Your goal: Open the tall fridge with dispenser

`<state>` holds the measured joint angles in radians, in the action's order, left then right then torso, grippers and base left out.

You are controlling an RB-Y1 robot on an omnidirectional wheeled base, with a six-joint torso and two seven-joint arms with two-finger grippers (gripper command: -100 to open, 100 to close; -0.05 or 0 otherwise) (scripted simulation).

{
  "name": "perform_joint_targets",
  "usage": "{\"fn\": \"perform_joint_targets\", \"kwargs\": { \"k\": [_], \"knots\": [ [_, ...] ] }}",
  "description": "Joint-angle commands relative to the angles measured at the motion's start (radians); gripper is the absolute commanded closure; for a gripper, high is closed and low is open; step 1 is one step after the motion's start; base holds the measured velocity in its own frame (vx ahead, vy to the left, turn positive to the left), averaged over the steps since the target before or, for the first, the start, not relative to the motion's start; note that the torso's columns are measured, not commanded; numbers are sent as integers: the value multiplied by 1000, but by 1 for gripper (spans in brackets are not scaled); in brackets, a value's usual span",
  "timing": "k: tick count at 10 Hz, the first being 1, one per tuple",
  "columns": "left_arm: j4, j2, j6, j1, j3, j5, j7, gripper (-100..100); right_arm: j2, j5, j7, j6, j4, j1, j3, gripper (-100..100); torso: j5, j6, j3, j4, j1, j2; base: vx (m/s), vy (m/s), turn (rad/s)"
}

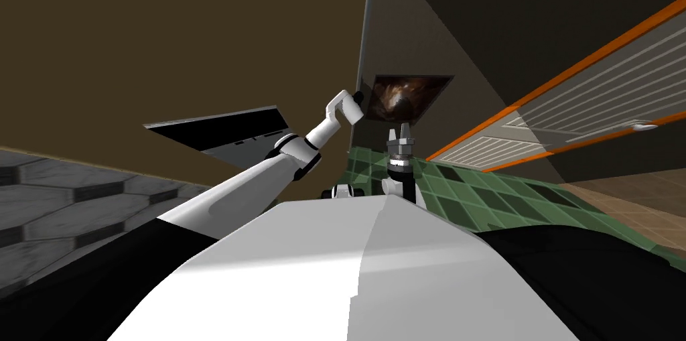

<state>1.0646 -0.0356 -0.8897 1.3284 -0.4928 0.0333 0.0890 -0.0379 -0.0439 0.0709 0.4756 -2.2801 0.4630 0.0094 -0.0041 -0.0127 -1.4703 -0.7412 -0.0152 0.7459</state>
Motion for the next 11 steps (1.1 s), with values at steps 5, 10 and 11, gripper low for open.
{"fn": "perform_joint_targets", "kwargs": {
  "k": [5, 10, 11],
  "knots": [
    [30, 71, 36, 24, -43, -63, 1, 100, 0, 0, 0, 0, 0, 0, 0, 0, 1, 0, -2, -2, 2, 0, -119, 63, -92],
    [42, 82, 37, 27, -53, -77, -2, 100, 0, 0, 0, 0, 0, 0, 0, 0, 3, 3, -4, -2, 5, -5, -77, 47, -36],
    [19, 75, 38, 20, -56, -72, -8, 100, 0, 0, 0, 0, 0, 0, 0, 0, 3, 3, -5, -2, 5, -5, 1, 4, 20]
  ]
}}
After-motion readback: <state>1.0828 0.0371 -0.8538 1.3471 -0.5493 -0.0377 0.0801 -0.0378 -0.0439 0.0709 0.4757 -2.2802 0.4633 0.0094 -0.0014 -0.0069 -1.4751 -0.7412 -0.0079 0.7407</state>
